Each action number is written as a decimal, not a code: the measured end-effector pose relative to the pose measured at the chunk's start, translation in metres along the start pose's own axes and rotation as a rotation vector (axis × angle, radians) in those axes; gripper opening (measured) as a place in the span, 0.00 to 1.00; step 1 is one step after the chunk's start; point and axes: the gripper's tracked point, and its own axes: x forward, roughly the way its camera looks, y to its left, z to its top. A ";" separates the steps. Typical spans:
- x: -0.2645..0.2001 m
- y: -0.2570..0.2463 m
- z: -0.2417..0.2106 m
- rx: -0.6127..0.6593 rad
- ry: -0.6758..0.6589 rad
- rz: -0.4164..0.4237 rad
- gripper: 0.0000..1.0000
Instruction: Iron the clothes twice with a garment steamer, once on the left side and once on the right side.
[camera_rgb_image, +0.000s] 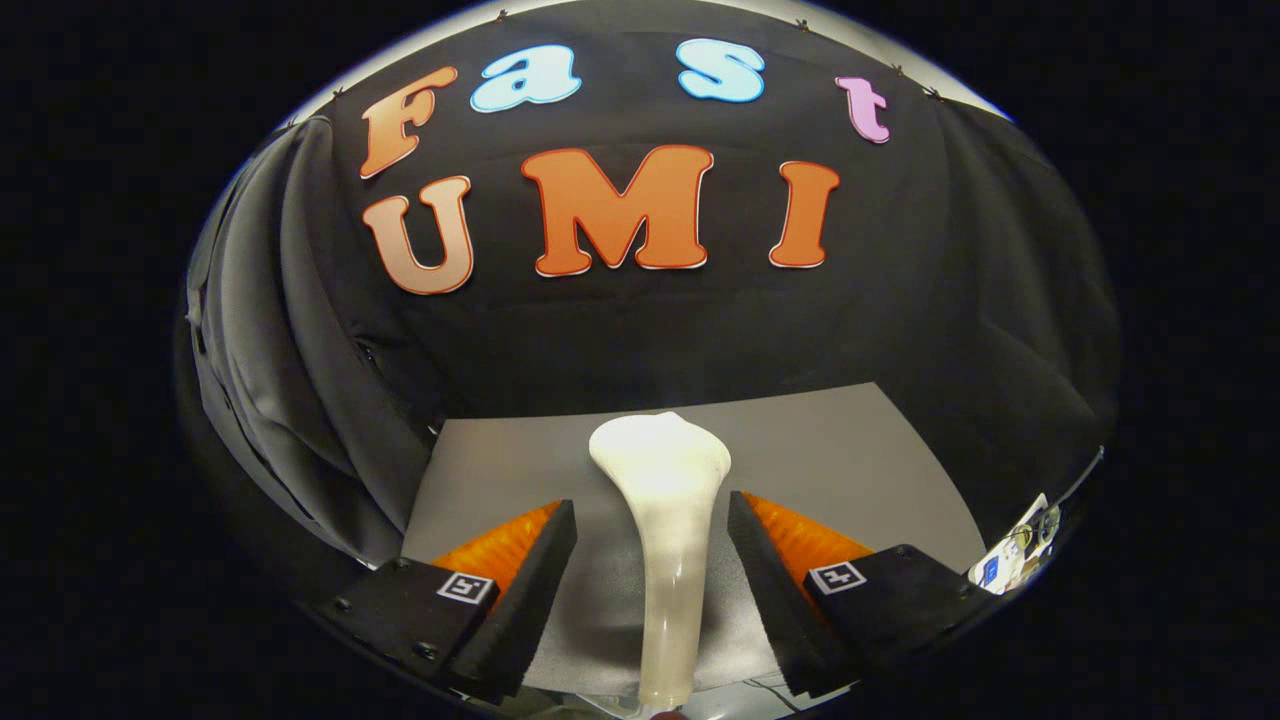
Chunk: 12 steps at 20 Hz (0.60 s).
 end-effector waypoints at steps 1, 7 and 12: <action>0.007 -0.006 -0.005 -0.011 0.023 -0.016 0.98; 0.043 -0.025 -0.028 -0.011 0.138 -0.043 0.97; 0.056 -0.028 -0.047 -0.021 0.216 -0.036 0.89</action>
